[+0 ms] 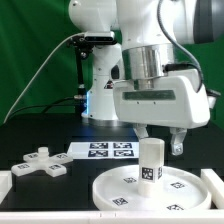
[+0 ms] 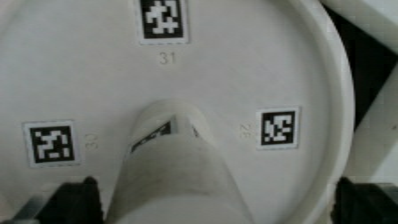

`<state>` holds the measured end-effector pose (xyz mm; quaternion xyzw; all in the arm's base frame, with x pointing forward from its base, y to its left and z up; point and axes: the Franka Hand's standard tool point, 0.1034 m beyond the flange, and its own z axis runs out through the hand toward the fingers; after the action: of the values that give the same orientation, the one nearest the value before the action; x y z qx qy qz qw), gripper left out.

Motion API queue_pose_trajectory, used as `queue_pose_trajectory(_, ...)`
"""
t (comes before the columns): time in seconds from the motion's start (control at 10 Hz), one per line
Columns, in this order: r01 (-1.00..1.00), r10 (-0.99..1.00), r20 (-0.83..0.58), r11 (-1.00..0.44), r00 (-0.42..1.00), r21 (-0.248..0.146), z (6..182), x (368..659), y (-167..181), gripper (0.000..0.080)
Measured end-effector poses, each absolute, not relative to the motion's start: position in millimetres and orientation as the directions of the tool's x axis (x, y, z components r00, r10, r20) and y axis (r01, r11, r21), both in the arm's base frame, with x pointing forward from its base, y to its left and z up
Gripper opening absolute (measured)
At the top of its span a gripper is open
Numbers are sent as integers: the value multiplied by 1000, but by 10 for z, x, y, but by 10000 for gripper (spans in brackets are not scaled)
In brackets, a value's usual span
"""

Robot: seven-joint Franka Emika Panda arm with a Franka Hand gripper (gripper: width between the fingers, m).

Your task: Assemble round table

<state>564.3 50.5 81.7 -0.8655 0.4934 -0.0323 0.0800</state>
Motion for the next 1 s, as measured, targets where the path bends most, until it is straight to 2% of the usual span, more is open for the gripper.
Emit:
queue_pose_trajectory(0.2,-782,-793,-2,-600,609,-172,815,5643,500,648)
queue_pose_trajectory(0.3,-698,-710,22,-696,703,-165,811,5642,497,648)
queue_pose_trajectory(0.5,-372,-377,51,-924,925,-86,746,5626,533,648)
queue_pose_trajectory(0.9,-74,-77,78,-996,994,-44,735,5631,497,648)
queue_pose_trajectory(1.0,102,101,82,-995,992,-6,757,5659,488,648)
